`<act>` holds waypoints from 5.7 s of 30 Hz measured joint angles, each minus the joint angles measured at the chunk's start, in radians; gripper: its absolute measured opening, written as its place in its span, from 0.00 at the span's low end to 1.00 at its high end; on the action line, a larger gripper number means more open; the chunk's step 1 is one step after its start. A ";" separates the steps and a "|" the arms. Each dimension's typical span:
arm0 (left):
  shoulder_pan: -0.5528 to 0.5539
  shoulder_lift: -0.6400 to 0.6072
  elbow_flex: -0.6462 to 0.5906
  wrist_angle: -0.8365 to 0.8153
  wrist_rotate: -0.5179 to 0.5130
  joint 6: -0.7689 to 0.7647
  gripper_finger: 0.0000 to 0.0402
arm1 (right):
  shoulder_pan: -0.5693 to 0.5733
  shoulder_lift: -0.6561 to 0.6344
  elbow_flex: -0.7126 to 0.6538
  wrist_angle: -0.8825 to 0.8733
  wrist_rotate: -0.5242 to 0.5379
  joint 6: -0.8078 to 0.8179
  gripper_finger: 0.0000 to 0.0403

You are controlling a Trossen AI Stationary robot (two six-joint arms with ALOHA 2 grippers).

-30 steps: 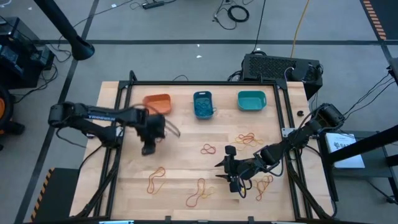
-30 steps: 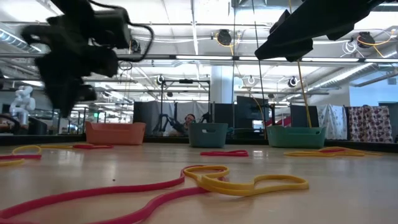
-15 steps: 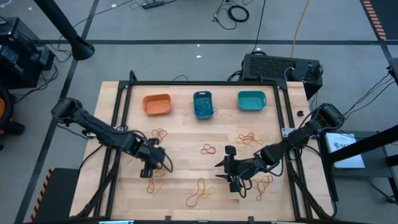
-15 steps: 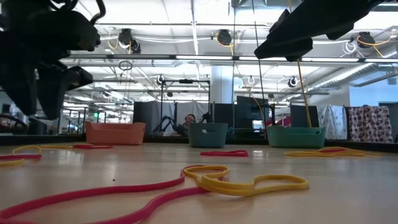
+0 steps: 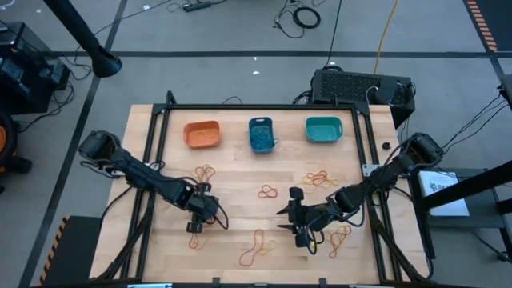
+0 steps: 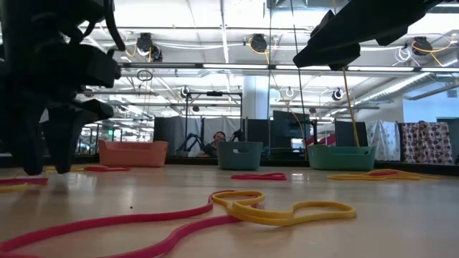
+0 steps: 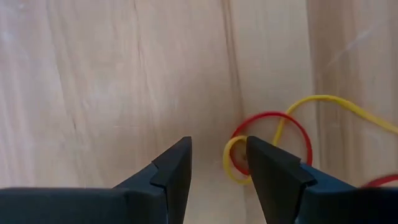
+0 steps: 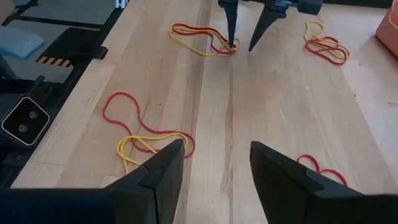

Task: Sort rubber bands into baskets
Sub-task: Put the yellow rubber band into the orange bin

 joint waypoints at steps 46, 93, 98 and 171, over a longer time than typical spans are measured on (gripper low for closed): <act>0.004 -0.144 0.417 -0.662 -0.224 0.051 0.00 | 0.000 0.000 0.000 0.000 0.000 -0.001 0.44; 1.079 -0.093 0.542 -0.539 -0.247 0.646 0.00 | 0.000 0.000 0.000 -0.007 0.000 -0.046 0.44; 1.086 -0.048 0.541 -0.541 -0.248 0.646 0.00 | 0.000 0.000 0.000 -0.008 0.000 -0.046 0.44; 0.009 -0.055 -0.080 0.847 0.044 0.331 0.32 | -0.411 -0.175 -0.191 -1.032 -0.168 0.610 0.32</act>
